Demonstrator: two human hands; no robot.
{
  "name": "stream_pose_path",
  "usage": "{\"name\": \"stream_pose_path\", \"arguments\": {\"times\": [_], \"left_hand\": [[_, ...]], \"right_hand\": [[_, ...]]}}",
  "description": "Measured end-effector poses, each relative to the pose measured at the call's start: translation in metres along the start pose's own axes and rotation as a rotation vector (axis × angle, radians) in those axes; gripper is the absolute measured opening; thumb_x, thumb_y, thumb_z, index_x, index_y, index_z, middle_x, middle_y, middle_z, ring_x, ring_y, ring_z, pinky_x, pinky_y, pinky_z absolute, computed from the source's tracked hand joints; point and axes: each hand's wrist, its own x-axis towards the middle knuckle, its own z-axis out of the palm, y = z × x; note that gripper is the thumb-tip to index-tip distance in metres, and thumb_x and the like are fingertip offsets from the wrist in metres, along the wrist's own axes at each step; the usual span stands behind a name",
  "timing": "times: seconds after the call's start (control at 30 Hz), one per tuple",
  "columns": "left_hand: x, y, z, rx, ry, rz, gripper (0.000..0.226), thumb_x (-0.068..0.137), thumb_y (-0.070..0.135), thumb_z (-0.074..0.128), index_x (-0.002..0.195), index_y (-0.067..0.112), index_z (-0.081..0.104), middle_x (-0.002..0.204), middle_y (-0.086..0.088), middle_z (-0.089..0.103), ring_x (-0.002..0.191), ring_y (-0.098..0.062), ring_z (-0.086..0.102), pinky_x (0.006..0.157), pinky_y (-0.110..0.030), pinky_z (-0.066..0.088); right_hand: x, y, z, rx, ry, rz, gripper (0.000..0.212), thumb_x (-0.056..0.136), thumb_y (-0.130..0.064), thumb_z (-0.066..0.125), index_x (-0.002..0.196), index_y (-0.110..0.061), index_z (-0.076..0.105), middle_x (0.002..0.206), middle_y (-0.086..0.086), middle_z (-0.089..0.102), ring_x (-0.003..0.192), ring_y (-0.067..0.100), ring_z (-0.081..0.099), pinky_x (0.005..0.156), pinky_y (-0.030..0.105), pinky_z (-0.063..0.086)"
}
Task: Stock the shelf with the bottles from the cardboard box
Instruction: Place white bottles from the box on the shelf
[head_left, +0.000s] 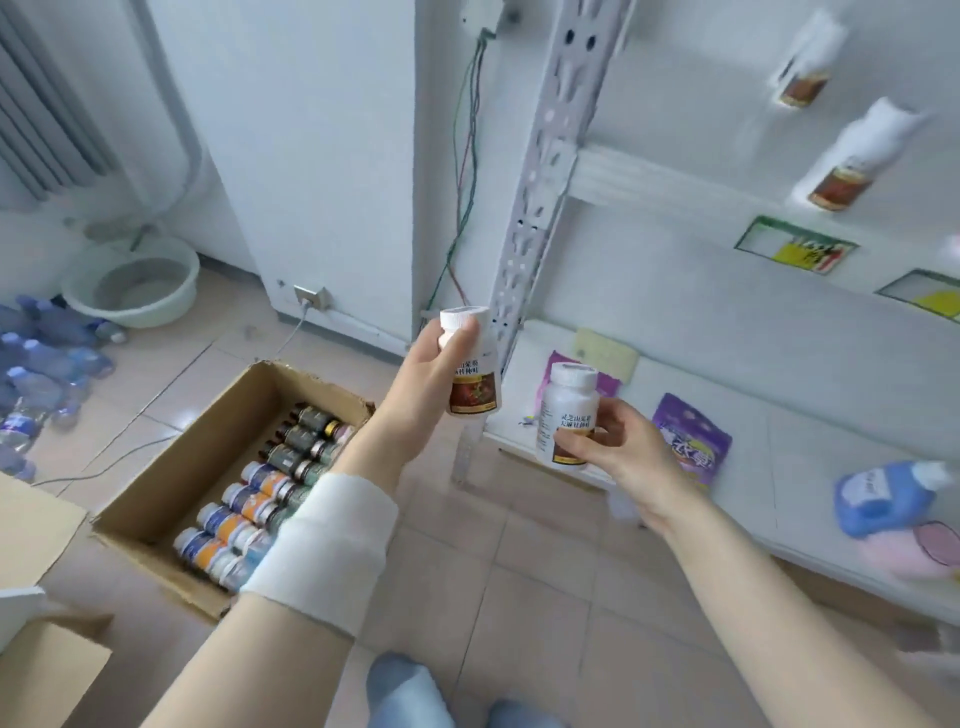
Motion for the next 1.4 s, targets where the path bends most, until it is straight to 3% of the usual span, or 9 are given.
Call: {"name": "stream_pose_path", "arguments": {"times": [0.13, 0.3, 0.5, 0.67, 0.77, 0.9, 0.97, 1.07, 1.4], "left_hand": [[0.001, 0.029, 0.076, 0.100, -0.124, 0.099, 0.012, 0.094, 0.032, 0.047, 0.097, 0.022, 0.054, 0.099, -0.010, 0.058, 0.093, -0.019, 0.058, 0.089, -0.038, 0.047], [0.008, 0.073, 0.161, 0.249, -0.183, 0.263, 0.035, 0.089, 0.040, 0.051, 0.097, 0.006, 0.051, 0.080, -0.003, 0.053, 0.066, -0.006, 0.053, 0.056, -0.013, 0.043], [0.038, 0.132, 0.231, 0.319, -0.234, 0.394, 0.033, 0.092, 0.037, 0.050, 0.105, 0.007, 0.052, 0.098, -0.018, 0.053, 0.093, -0.025, 0.056, 0.088, -0.045, 0.048], [0.099, 0.172, 0.274, 0.385, -0.222, 0.494, 0.030, 0.093, 0.035, 0.052, 0.093, 0.006, 0.053, 0.078, -0.004, 0.045, 0.071, -0.012, 0.049, 0.069, -0.025, 0.042], [0.150, 0.190, 0.293, 0.417, -0.244, 0.496, 0.015, 0.092, 0.037, 0.053, 0.087, 0.023, 0.053, 0.075, 0.008, 0.052, 0.065, 0.004, 0.056, 0.059, -0.009, 0.045], [0.225, 0.202, 0.311, 0.450, -0.301, 0.456, 0.027, 0.091, 0.038, 0.054, 0.109, 0.017, 0.052, 0.084, 0.010, 0.056, 0.086, -0.008, 0.059, 0.068, -0.013, 0.049], [0.262, 0.199, 0.316, 0.462, -0.331, 0.424, 0.027, 0.090, 0.037, 0.056, 0.109, 0.019, 0.053, 0.090, 0.011, 0.062, 0.086, -0.002, 0.062, 0.062, -0.008, 0.046], [0.311, 0.185, 0.324, 0.500, -0.381, 0.366, 0.030, 0.088, 0.034, 0.060, 0.111, 0.016, 0.053, 0.103, 0.002, 0.063, 0.094, -0.011, 0.061, 0.072, -0.019, 0.047], [0.378, 0.143, 0.336, 0.534, -0.503, 0.284, 0.022, 0.086, 0.029, 0.064, 0.105, 0.026, 0.053, 0.098, 0.010, 0.061, 0.088, -0.004, 0.059, 0.076, -0.020, 0.045]], "right_hand": [[-0.025, -0.024, -0.075, 0.050, 0.067, -0.107, 0.029, 0.072, -0.009, 0.075, 0.093, -0.022, 0.059, 0.093, -0.003, 0.070, 0.077, 0.002, 0.068, 0.072, 0.017, 0.052], [-0.047, -0.061, -0.160, 0.069, 0.133, -0.252, 0.029, 0.071, -0.010, 0.076, 0.092, -0.021, 0.058, 0.094, -0.004, 0.069, 0.082, 0.007, 0.066, 0.064, 0.009, 0.050], [-0.044, -0.112, -0.231, 0.077, 0.219, -0.390, 0.031, 0.071, -0.017, 0.076, 0.094, -0.025, 0.058, 0.093, -0.011, 0.068, 0.079, -0.004, 0.064, 0.063, 0.009, 0.047], [-0.008, -0.156, -0.272, 0.103, 0.324, -0.471, 0.031, 0.071, -0.021, 0.077, 0.094, -0.028, 0.057, 0.097, -0.012, 0.066, 0.087, 0.001, 0.063, 0.065, 0.015, 0.043], [0.031, -0.178, -0.288, 0.104, 0.393, -0.499, 0.032, 0.071, -0.022, 0.077, 0.096, -0.028, 0.057, 0.099, -0.012, 0.066, 0.086, 0.004, 0.063, 0.055, 0.008, 0.042], [0.094, -0.196, -0.298, 0.098, 0.425, -0.497, 0.043, 0.071, -0.022, 0.078, 0.106, -0.028, 0.054, 0.100, -0.011, 0.065, 0.090, 0.007, 0.065, 0.078, 0.023, 0.049], [0.126, -0.201, -0.299, 0.082, 0.424, -0.488, 0.045, 0.070, -0.021, 0.078, 0.107, -0.029, 0.053, 0.098, -0.013, 0.064, 0.084, 0.003, 0.065, 0.069, 0.018, 0.047], [0.168, -0.199, -0.298, 0.042, 0.418, -0.434, 0.045, 0.068, -0.019, 0.080, 0.102, -0.031, 0.054, 0.098, -0.013, 0.064, 0.082, 0.001, 0.065, 0.064, 0.015, 0.045], [0.223, -0.164, -0.288, -0.054, 0.376, -0.258, 0.052, 0.061, -0.018, 0.083, 0.101, -0.030, 0.052, 0.094, -0.017, 0.060, 0.086, -0.003, 0.059, 0.064, 0.017, 0.045]]}}
